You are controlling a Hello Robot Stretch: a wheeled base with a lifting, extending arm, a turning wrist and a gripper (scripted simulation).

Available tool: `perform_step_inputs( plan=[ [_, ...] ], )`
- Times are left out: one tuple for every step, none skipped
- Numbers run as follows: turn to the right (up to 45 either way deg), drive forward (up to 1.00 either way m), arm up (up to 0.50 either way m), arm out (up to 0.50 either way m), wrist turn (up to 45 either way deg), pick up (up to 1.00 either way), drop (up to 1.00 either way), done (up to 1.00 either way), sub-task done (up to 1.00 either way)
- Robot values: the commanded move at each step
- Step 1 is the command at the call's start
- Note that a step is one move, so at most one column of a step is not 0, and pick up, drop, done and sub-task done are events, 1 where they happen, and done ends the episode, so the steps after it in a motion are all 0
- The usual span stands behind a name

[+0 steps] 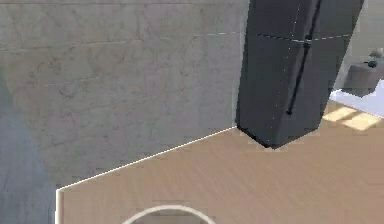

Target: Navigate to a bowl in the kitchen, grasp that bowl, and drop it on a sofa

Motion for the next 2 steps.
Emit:
perform_step_inputs(
  plan=[
    [0.0, 0.25, 0.0, 0.0, 0.0, 0.0, 0.0, 0.0, 0.0],
    [45.0, 0.0, 0.0, 0.0, 0.0, 0.0, 0.0, 0.0, 0.0]
  ],
)
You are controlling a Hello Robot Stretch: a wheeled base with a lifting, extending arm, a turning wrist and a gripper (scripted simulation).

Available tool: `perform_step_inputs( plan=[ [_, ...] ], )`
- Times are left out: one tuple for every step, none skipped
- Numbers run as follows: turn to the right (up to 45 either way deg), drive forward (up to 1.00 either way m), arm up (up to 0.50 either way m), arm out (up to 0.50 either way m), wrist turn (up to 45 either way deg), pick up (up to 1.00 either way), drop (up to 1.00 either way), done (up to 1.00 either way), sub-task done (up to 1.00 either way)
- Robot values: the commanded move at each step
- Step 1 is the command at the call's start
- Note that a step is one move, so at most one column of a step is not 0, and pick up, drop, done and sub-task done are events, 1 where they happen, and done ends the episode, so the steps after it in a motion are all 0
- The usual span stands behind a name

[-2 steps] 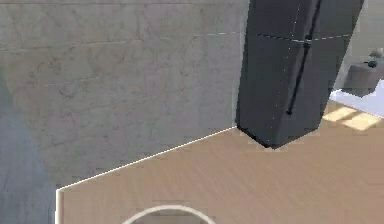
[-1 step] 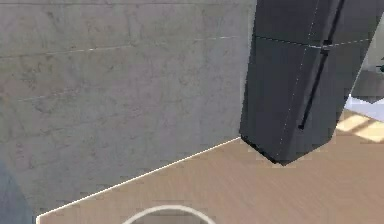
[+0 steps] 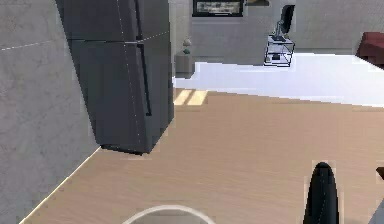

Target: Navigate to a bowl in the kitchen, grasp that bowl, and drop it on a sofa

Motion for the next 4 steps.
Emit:
perform_step_inputs(
  plan=[
    [6.0, 0.0, 0.0, 0.0, 0.0, 0.0, 0.0, 0.0, 0.0],
    [0.0, 0.85, 0.0, 0.0, 0.0, 0.0, 0.0, 0.0, 0.0],
    [36.0, 0.0, 0.0, 0.0, 0.0, 0.0, 0.0, 0.0, 0.0],
    [0.0, 1.0, 0.0, 0.0, 0.0, 0.0, 0.0, 0.0, 0.0]
  ],
)
